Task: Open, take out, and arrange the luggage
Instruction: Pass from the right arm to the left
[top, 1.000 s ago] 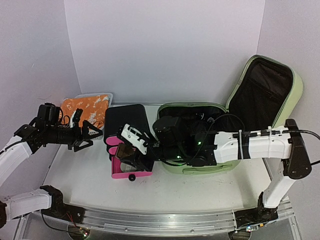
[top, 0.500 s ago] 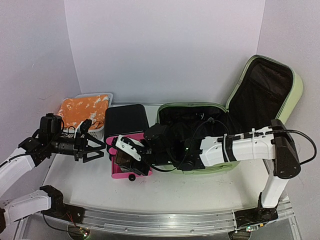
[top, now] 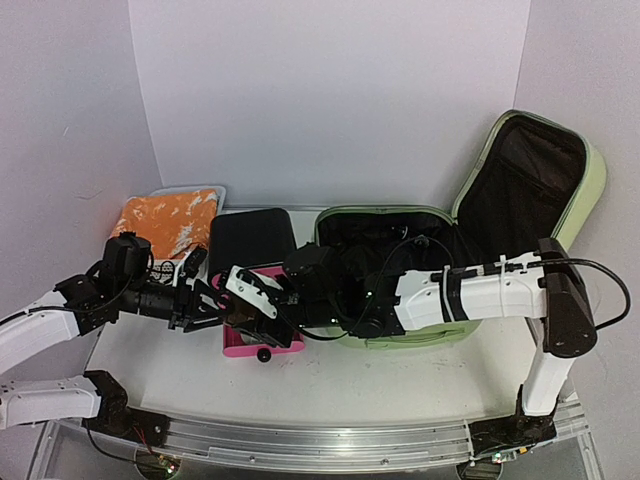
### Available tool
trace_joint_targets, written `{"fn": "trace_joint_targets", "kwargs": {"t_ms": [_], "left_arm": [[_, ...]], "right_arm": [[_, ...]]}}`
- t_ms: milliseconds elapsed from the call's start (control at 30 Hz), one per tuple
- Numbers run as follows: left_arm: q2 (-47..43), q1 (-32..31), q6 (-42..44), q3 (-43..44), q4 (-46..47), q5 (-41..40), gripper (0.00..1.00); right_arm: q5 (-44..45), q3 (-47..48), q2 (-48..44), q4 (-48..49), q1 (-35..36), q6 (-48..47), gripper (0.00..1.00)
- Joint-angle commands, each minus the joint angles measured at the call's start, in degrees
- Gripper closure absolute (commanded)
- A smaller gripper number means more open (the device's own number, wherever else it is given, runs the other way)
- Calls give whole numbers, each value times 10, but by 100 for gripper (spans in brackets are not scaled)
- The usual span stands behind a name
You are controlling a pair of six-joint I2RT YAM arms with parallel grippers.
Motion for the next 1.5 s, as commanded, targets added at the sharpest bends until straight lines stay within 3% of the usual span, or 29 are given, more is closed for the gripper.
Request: {"fn": "trace_joint_targets", "kwargs": {"t_ms": [0, 333, 467, 500, 667, 767, 967, 1133, 1467], "left_arm": [[21, -29, 12, 18, 31, -45, 46], [41, -49, 28, 28, 31, -84, 72], [54, -50, 32, 28, 30, -83, 98], [56, -52, 34, 29, 30, -82, 100], [53, -52, 37, 21, 28, -99, 100], [45, -51, 32, 8, 28, -118, 100], [4, -52, 25, -32, 13, -158, 100], [-39, -51, 65, -4, -114, -254, 100], [-115, -51, 78, 10, -206, -386, 100]], "right_arm": [[-11, 32, 10, 12, 1, 6, 53], [-10, 68, 41, -28, 1, 5, 52], [-10, 75, 50, -37, 2, 5, 50], [-10, 75, 51, -37, 2, 5, 48], [5, 67, 44, -38, 2, 9, 21], [24, 57, 31, -34, 2, 18, 13], [96, 17, -1, -7, 1, 62, 11], [153, -23, -22, 7, -4, 115, 13], [185, -89, -67, 41, -8, 156, 13]]}}
